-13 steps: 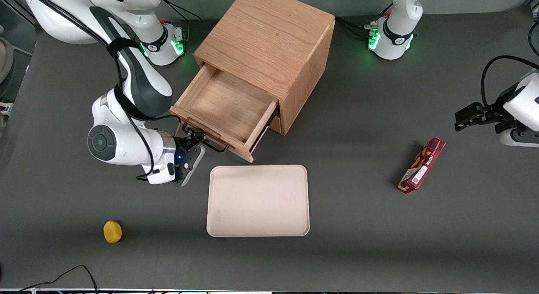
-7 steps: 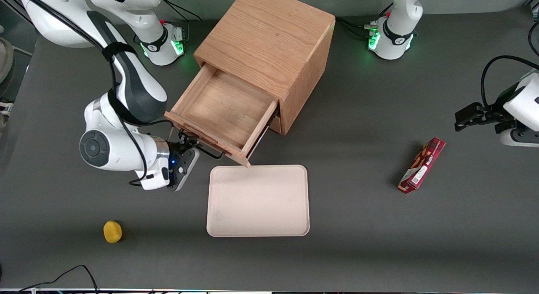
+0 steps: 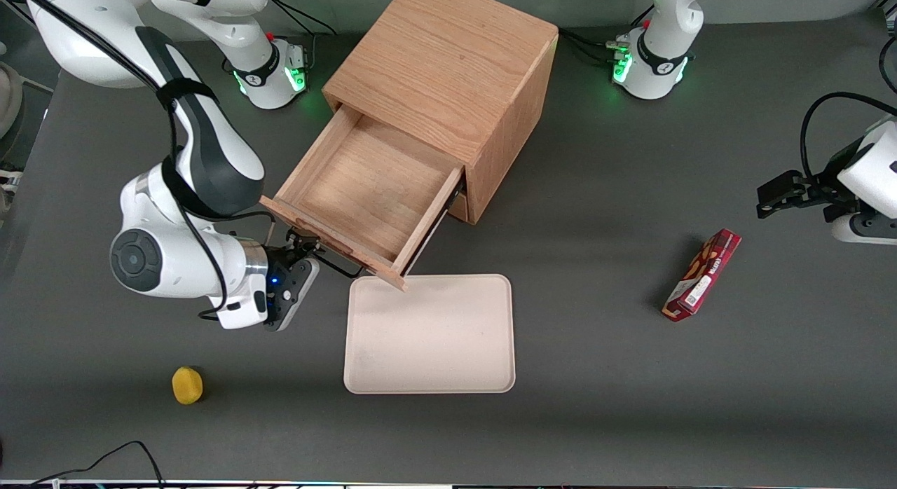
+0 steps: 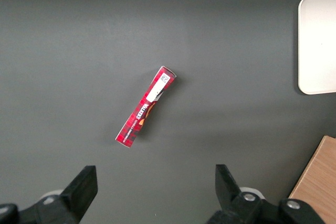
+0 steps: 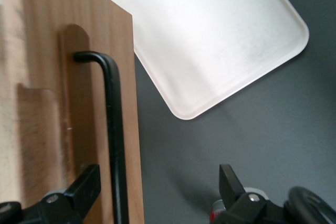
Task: Open upper drawer
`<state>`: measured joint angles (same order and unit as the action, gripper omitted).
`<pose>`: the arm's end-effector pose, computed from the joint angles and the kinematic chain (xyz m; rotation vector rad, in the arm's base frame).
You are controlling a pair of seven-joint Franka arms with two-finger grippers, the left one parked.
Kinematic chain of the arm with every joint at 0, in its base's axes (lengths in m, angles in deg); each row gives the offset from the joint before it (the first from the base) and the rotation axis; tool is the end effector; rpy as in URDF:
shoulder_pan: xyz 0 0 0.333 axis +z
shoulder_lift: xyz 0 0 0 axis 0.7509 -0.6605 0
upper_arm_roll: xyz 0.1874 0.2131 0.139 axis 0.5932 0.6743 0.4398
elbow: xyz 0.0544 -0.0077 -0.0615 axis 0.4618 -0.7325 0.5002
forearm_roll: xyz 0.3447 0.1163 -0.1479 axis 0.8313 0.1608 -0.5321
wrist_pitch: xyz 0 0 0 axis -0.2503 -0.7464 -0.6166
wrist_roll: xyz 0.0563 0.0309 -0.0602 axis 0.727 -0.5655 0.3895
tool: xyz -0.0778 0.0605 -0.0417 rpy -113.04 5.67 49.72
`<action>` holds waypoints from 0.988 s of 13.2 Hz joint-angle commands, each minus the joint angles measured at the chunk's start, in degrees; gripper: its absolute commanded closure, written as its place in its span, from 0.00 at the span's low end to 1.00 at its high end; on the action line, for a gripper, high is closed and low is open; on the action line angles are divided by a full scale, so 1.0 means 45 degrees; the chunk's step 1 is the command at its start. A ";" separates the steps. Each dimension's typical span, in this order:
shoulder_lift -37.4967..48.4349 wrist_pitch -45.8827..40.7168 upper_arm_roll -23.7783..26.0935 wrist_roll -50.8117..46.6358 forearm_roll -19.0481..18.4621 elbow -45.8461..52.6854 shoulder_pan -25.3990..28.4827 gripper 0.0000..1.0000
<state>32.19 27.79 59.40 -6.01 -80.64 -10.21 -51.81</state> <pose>0.6565 0.2107 0.4110 -2.5295 -1.3208 0.1390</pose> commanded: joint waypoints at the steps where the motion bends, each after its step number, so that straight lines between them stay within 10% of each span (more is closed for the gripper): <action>1: 0.0134 -0.1388 -0.0016 0.0032 -0.0279 0.1280 0.0171 0.00; 13: 0.6030 -0.5004 -0.1048 -0.6075 -0.0279 0.1597 -0.0005 0.00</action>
<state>56.34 6.61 57.07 -26.95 -80.86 -1.30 -51.87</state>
